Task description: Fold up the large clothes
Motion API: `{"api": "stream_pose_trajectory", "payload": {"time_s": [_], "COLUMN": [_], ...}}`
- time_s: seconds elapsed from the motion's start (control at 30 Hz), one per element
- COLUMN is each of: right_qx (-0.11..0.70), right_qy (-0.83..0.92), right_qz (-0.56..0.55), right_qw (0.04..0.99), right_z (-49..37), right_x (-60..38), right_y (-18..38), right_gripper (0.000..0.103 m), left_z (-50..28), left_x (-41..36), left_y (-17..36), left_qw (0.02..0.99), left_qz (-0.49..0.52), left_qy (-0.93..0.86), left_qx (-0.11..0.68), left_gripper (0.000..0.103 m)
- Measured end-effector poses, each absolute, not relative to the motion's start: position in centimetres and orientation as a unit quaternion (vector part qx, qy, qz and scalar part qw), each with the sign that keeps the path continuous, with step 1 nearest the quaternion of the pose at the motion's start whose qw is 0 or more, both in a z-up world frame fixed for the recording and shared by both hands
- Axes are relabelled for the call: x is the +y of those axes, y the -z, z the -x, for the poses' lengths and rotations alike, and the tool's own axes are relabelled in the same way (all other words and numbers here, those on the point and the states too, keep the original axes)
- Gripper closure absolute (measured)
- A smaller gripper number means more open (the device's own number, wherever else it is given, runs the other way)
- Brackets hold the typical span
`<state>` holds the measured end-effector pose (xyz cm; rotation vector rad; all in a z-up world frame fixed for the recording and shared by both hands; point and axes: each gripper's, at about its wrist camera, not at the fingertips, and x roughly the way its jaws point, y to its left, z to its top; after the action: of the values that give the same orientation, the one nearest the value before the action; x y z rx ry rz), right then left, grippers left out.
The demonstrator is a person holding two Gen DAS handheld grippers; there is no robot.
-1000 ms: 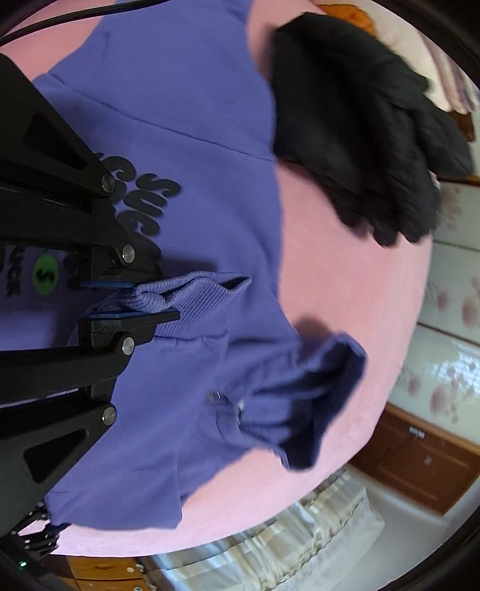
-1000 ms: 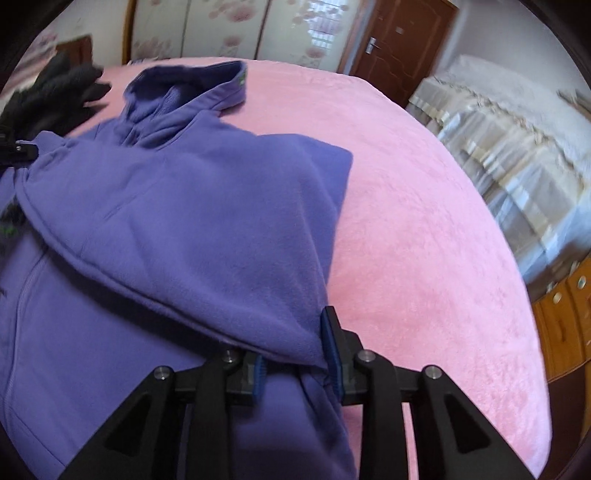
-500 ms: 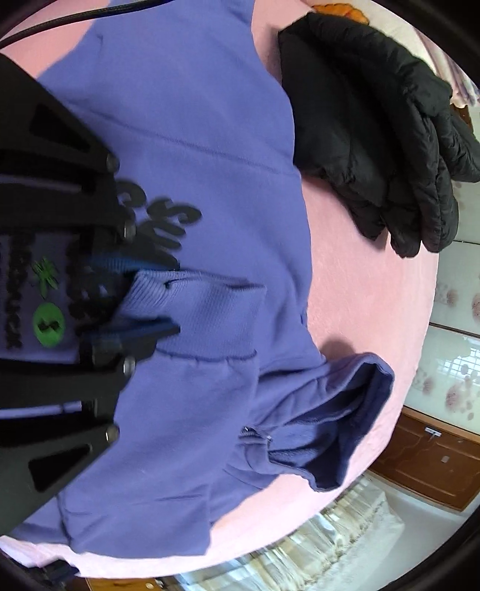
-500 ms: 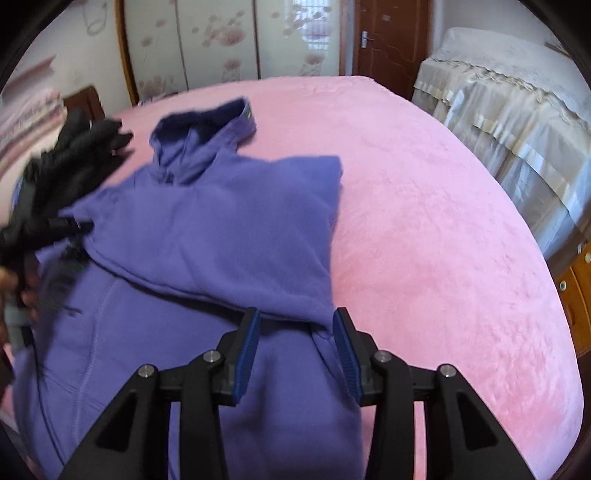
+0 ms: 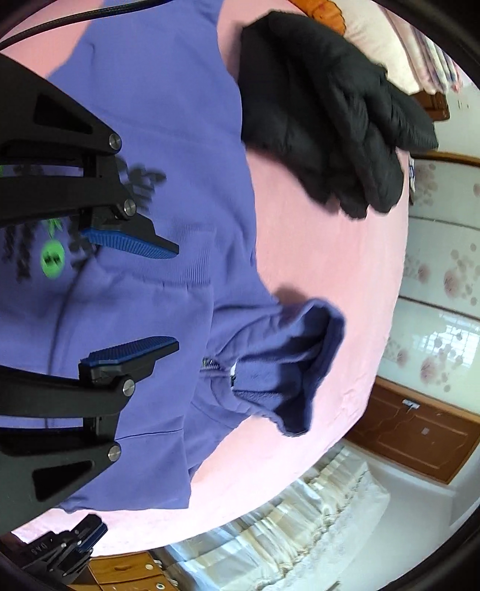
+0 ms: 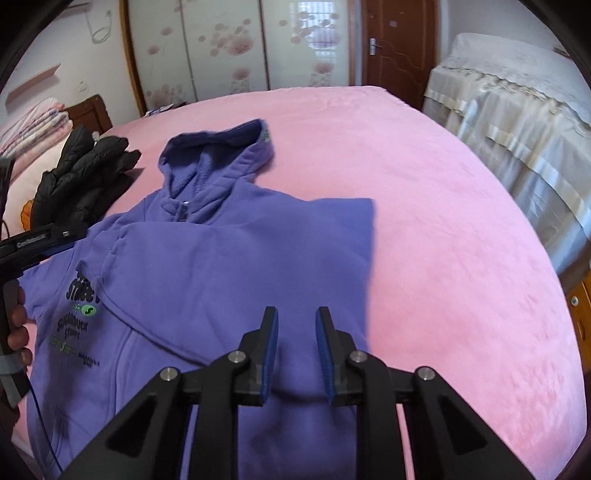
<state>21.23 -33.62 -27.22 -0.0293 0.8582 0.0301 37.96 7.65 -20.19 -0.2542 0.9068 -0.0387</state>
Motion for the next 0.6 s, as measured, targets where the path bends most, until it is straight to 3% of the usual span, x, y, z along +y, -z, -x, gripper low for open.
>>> {"api": "stream_pose_trajectory", "payload": {"time_s": [0.13, 0.27, 0.47, 0.53, 0.6], "right_qx": [0.455, 0.483, 0.484, 0.488, 0.489], "right_qy": [-0.007, 0.018, 0.01, 0.015, 0.013], "right_qz": [0.025, 0.028, 0.015, 0.016, 0.005], "right_qw": [0.89, 0.875, 0.875, 0.872, 0.872], "right_z": [-23.4, -23.6, -23.2, -23.1, -22.7], "right_x": [-33.3, -35.4, -36.4, -36.1, -36.0], "right_y": [30.0, 32.9, 32.8, 32.4, 31.6], "right_gripper": [0.085, 0.103, 0.103, 0.103, 0.1], "left_z": [-39.9, -40.5, -40.0, -39.9, -39.3], "left_x": [5.7, 5.7, 5.7, 5.9, 5.7], "left_y": [22.8, 25.8, 26.3, 25.9, 25.0], "left_qw": [0.878, 0.857, 0.86, 0.857, 0.856], "left_qz": [0.102, 0.054, 0.032, 0.031, 0.031], "left_qy": [-0.005, -0.038, -0.029, -0.03, -0.024], "left_qx": [0.467, 0.511, 0.508, 0.514, 0.515], "left_gripper": [0.061, 0.061, 0.061, 0.056, 0.029]}}
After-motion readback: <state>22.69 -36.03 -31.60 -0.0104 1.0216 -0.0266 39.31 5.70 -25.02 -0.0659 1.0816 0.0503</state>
